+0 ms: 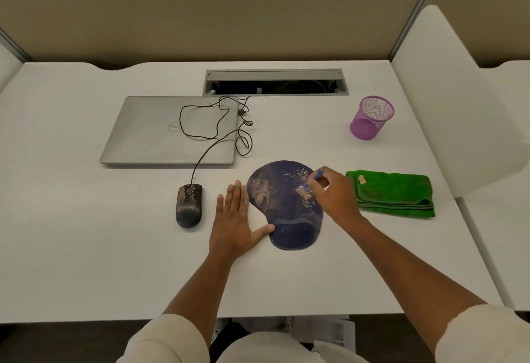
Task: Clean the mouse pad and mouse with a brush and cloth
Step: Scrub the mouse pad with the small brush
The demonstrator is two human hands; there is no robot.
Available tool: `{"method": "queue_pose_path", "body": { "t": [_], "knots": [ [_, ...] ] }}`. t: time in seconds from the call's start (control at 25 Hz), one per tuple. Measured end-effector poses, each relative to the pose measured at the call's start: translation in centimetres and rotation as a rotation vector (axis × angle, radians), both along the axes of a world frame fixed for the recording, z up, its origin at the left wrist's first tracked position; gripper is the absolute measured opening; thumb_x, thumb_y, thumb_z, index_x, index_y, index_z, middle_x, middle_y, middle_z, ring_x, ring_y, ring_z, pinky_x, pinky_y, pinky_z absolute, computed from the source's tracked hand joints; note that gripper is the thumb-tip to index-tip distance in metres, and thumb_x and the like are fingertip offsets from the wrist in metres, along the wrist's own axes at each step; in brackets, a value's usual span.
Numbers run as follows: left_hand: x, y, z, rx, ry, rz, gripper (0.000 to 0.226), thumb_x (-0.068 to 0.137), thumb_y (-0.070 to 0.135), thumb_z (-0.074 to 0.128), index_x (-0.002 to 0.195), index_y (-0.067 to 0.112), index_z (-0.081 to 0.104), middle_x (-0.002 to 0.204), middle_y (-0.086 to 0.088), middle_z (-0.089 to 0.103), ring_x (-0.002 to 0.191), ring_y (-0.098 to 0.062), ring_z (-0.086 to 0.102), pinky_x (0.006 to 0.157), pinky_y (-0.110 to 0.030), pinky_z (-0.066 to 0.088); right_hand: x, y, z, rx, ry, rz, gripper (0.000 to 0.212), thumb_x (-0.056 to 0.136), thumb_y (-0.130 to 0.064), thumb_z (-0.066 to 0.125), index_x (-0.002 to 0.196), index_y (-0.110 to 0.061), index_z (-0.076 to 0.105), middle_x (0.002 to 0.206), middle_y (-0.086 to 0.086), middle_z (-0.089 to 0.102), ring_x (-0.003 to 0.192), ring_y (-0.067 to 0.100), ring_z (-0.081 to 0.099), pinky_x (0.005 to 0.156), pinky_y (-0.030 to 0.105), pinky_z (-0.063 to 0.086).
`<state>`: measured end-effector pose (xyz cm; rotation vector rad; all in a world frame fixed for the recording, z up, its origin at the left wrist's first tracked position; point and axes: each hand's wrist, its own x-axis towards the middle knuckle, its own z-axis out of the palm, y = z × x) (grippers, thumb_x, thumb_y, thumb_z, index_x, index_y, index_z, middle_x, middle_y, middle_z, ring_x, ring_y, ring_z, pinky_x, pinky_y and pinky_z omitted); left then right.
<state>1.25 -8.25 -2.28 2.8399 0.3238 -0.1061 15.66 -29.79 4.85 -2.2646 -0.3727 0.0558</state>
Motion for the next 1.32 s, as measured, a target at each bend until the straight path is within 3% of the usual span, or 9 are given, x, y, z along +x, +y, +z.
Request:
{"method": "queue_pose_path", "body": {
  "t": [0.12,0.36,0.6,0.84,1.04,1.2,1.32],
  "knots": [
    [-0.1,0.1,-0.2,0.025,-0.005,0.001,0.121,0.080,0.096,0.020,0.162,0.011,-0.005,0.171,-0.007,-0.010,0.157,-0.022,-0.015,0.128,-0.045,-0.005,2.9,0.6,1.2,-0.052,-0.036,-0.017,0.008,0.088,-0.020,0.065,0.086,-0.014,0.070,0.072,-0.004,0.069,0.067,0.011,0.063,0.059,0.020,0.044],
    [0.0,0.0,-0.3,0.019,-0.025,0.005,0.118,0.082,0.095,0.023,0.163,0.015,-0.007,0.171,-0.005,-0.012,0.157,-0.022,-0.015,0.128,-0.046,-0.003,8.3,3.2,0.9,-0.168,-0.045,0.158,0.019,0.094,-0.027,0.056,0.094,-0.012,0.068,0.079,0.006,0.069,0.073,0.023,0.062,0.063,0.031,0.047],
    [0.1,0.1,-0.5,0.035,-0.025,0.009,0.117,0.082,0.095,0.024,0.162,0.017,-0.009,0.170,-0.003,-0.014,0.156,-0.021,-0.018,0.128,-0.046,-0.005,9.2,3.5,-0.5,-0.280,-0.036,0.251,0.017,0.096,-0.030,0.047,0.094,-0.019,0.060,0.079,0.010,0.063,0.069,0.020,0.053,0.052,0.024,0.030],
    [0.2,0.1,-0.6,0.040,-0.013,-0.005,0.112,0.083,0.094,0.022,0.162,0.021,-0.011,0.170,-0.002,-0.018,0.155,-0.022,-0.021,0.128,-0.049,-0.003,9.6,2.9,0.2,-0.257,-0.039,0.222,0.018,0.097,-0.020,0.050,0.094,-0.008,0.062,0.075,0.009,0.063,0.065,0.022,0.053,0.054,0.028,0.035],
    [0.3,0.1,-0.6,0.038,-0.020,-0.022,0.108,0.084,0.093,0.024,0.163,0.025,-0.005,0.170,-0.002,-0.015,0.156,-0.024,-0.019,0.127,-0.052,0.000,8.6,3.8,0.1,-0.217,-0.032,0.211,0.016,0.097,-0.020,0.052,0.092,-0.009,0.063,0.070,0.007,0.061,0.059,0.020,0.051,0.052,0.029,0.036],
    [0.2,0.1,-0.6,0.036,-0.024,-0.010,0.110,0.084,0.093,0.025,0.163,0.023,-0.006,0.171,-0.002,-0.013,0.156,-0.023,-0.018,0.128,-0.051,0.000,7.5,4.2,-0.4,-0.206,-0.021,0.209,0.015,0.097,-0.020,0.050,0.091,-0.011,0.061,0.071,0.011,0.061,0.066,0.028,0.055,0.057,0.038,0.044],
    [0.3,0.1,-0.6,0.037,-0.015,-0.007,0.112,0.083,0.094,0.024,0.163,0.022,-0.008,0.171,-0.002,-0.014,0.156,-0.022,-0.019,0.128,-0.050,-0.001,6.9,4.9,-0.3,-0.203,-0.018,0.240,0.015,0.098,-0.020,0.049,0.094,-0.012,0.061,0.074,0.010,0.062,0.068,0.027,0.054,0.058,0.035,0.043]
  ]
}}
